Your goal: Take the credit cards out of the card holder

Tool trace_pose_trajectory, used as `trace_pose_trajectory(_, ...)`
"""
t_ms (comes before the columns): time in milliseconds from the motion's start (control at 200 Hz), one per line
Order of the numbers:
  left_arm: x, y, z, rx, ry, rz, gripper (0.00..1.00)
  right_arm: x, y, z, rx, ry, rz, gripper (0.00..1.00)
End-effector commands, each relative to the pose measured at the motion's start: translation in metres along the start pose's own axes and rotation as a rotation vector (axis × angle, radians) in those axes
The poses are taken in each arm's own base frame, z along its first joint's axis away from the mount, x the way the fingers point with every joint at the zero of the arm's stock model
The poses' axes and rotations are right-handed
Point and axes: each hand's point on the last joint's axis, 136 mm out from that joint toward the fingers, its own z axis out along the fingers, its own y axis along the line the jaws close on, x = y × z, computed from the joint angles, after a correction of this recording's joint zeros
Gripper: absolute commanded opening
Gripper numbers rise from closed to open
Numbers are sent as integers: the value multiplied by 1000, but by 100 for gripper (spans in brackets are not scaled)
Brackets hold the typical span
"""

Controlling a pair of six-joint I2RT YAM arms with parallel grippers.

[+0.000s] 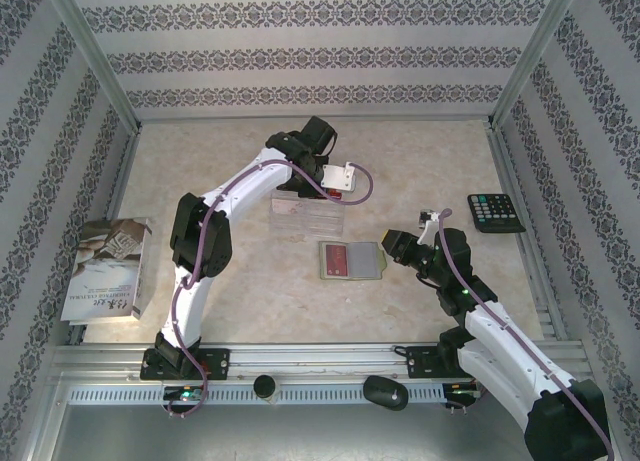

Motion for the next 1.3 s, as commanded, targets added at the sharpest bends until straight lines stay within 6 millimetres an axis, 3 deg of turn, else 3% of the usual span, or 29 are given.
trace_pose_trajectory(0,-1,0,1,-11,1,20,0,-3,4,-1,-18,-4,-13,29)
trace_pose_trajectory(125,0,2,2,-31,10,20,0,-3,5,-1,-22,-5,-14,29)
trace_pose_trajectory(235,3,8,1,-69,28,20,8,-3,5,-1,-22,-3,-13,29)
trace_pose_trajectory(465,-2,16,-13,-118,8,12,10,-1,4,1,-25,7,-7,29)
trace_pose_trajectory(754,0,12,-19,-112,14,2,16,-2,4,1,-28,1,-6,29)
trace_pose_trajectory(919,-5,22,-26,-156,6,-13,17,0,4,0,-30,4,-3,30)
trace_pose_trajectory(1294,-7,31,-16,-209,-16,-37,29,3,3,-1,-32,10,-1,30)
